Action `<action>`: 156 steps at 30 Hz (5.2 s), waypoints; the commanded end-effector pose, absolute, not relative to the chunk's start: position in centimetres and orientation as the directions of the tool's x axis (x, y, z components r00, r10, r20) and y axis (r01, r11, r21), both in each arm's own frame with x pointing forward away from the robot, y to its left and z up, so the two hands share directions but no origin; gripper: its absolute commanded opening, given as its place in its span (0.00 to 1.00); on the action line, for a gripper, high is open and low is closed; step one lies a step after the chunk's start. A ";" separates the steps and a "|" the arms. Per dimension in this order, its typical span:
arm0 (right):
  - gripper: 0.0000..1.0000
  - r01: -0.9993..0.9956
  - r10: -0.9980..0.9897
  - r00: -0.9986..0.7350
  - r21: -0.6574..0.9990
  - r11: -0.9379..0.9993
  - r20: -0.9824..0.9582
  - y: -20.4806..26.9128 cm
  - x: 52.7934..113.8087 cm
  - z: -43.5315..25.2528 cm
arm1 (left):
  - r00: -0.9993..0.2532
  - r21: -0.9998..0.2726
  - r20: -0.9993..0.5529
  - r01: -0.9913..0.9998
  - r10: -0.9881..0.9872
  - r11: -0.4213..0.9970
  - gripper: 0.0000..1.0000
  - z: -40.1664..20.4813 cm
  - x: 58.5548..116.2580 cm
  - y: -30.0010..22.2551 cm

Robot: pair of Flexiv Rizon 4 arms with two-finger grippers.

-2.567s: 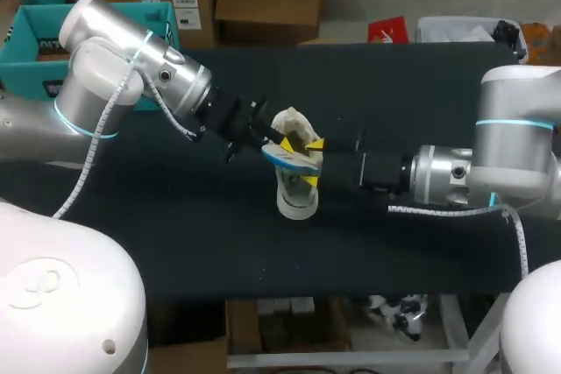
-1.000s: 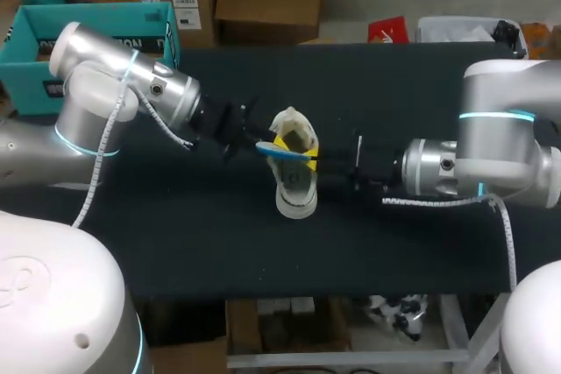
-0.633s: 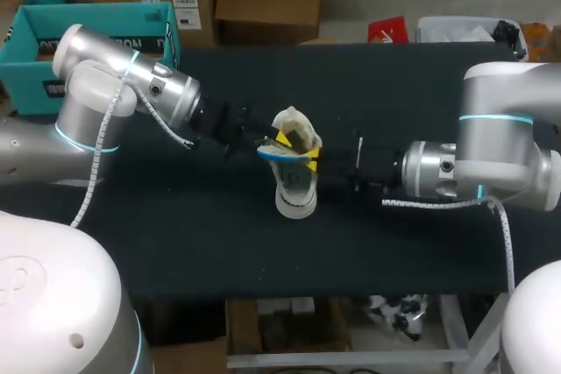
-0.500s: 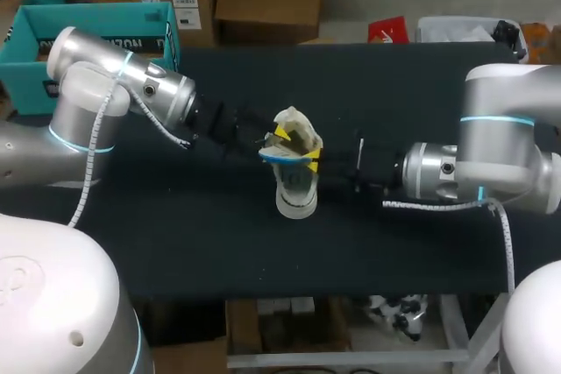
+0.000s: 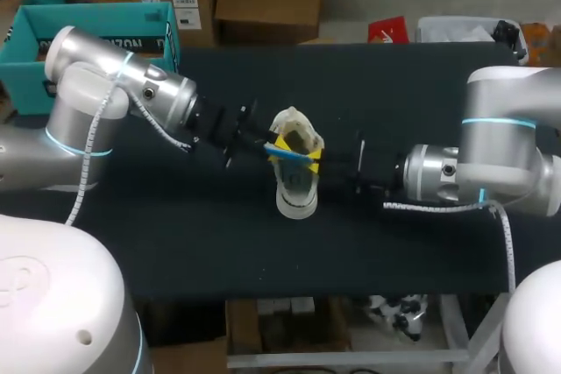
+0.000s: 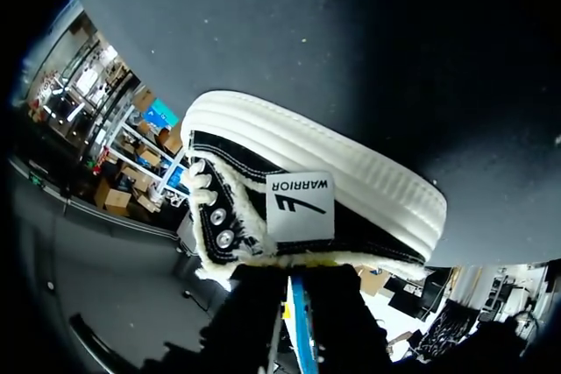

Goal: Open the shoe tongue, take the insole out of the shoe, put the insole back into the shoe, and pack the shoe into the shoebox

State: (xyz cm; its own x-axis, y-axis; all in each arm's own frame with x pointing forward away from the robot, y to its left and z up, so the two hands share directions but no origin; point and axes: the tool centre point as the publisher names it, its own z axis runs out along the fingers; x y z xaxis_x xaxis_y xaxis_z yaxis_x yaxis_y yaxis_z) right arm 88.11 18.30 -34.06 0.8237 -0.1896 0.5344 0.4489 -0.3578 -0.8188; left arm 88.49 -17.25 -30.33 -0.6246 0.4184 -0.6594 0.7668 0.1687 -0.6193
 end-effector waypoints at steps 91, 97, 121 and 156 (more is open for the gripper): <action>0.00 0.513 -0.099 0.785 -0.732 -0.448 0.612 18.5 86.5 -32.9 | -0.658 -0.608 -0.656 0.751 0.370 0.256 0.00 -33.1 88.3 -18.0; 0.00 0.506 -0.105 0.785 -0.730 -0.460 0.611 18.2 87.9 -33.8 | -0.671 -0.612 -0.653 0.741 0.352 0.276 0.00 -33.6 89.8 -18.1; 0.00 0.481 -0.109 0.783 -0.708 -0.518 0.612 18.5 87.1 -34.1 | -0.663 -0.630 -0.669 0.746 0.336 0.215 0.34 -32.4 88.4 -17.5; 0.00 0.491 -0.080 0.763 -0.655 -0.575 0.642 18.5 84.5 -33.1 | -0.614 -0.556 -0.711 0.790 0.344 0.259 0.00 -33.0 86.4 -18.6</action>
